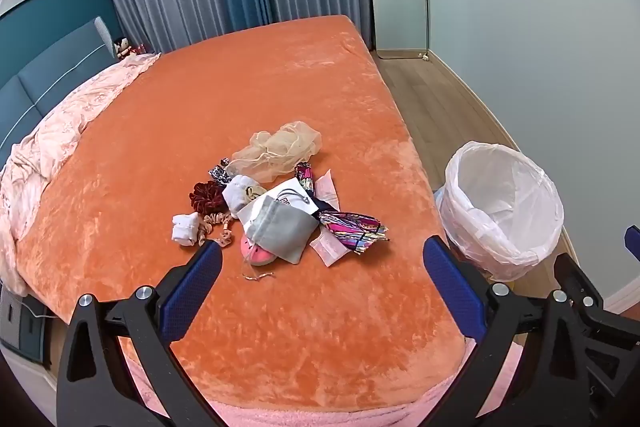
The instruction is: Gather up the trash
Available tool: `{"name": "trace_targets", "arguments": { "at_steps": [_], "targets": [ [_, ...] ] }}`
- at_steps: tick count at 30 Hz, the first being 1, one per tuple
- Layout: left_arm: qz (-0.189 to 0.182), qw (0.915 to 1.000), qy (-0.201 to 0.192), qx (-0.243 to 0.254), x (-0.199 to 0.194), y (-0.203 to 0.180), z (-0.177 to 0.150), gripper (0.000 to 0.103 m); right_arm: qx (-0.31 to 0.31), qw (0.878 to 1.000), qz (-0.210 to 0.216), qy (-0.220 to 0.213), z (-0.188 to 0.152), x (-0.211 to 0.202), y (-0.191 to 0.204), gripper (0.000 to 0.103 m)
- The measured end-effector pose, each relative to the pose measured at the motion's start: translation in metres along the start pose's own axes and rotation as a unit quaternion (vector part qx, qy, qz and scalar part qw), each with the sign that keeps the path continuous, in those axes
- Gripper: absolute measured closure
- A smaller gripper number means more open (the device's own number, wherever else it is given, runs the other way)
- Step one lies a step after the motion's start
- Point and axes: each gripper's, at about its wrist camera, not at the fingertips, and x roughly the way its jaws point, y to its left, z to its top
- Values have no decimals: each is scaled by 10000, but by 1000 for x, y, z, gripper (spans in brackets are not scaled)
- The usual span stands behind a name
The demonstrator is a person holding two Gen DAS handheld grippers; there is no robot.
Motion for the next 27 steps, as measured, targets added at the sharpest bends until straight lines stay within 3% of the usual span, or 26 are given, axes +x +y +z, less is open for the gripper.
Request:
{"name": "trace_targets", "arguments": {
  "at_steps": [27],
  "targets": [
    [-29,10000,-30,-46,0,-1,0,7,-80,10000,-18,-40,4,-5,5,15]
  ]
}}
